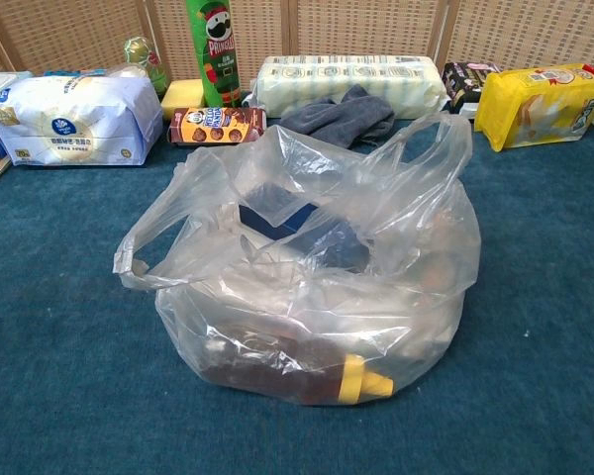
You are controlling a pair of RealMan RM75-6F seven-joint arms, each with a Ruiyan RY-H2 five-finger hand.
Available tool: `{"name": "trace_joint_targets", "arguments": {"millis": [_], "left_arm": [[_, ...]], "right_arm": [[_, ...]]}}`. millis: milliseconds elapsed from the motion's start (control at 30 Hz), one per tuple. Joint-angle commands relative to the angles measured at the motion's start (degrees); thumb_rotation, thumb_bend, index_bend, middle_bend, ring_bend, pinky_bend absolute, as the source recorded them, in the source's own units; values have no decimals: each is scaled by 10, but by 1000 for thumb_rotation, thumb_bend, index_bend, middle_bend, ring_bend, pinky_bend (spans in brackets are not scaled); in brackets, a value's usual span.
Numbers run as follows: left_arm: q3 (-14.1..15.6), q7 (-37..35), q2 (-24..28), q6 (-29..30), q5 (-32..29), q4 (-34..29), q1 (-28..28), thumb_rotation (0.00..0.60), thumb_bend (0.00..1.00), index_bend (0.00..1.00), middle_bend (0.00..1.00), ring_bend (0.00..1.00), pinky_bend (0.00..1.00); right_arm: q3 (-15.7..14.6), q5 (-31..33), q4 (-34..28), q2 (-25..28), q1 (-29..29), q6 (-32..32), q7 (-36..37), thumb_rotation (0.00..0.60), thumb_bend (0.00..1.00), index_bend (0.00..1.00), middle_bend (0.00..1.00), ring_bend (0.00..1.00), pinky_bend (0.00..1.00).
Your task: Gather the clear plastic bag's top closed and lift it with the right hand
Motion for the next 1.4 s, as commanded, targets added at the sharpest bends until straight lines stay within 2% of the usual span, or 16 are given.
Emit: {"name": "trace_joint_targets", "arguments": {"millis": [33,600,800,1000,1167,1400], "left_arm": [[-1,2,1,-4,-4,0,-2,234,119,138,32,0,101],[-1,-8,8,4,10,-6,-1,233,119,138,32,0,101],[-3,-29,25,3,21,-17,-2,234,118,138,32,0,102],[-15,-46,62,-7,23,-35,-13,232,119,138,32,0,131],[-27,-52,79,-15,24,-47,-24,234,119,138,32,0,131],[-30,-48,81,-40,22,-55,-43,233,118,138,32,0,131]], "right_arm": [[0,2,-1,0,0,-1,0,212,140,165,109,33,0],[-4,-10,-4,11,-5,-2,38,212,140,165,110,37,0],[-8,-24,-16,24,-1,-15,91,214,134,164,117,51,0],[-12,-41,-41,57,25,-74,180,212,105,170,211,102,6],[-12,-60,-66,90,63,-137,267,213,87,216,221,127,28],[-7,-50,-77,88,107,-200,267,213,84,223,225,136,36]]}}
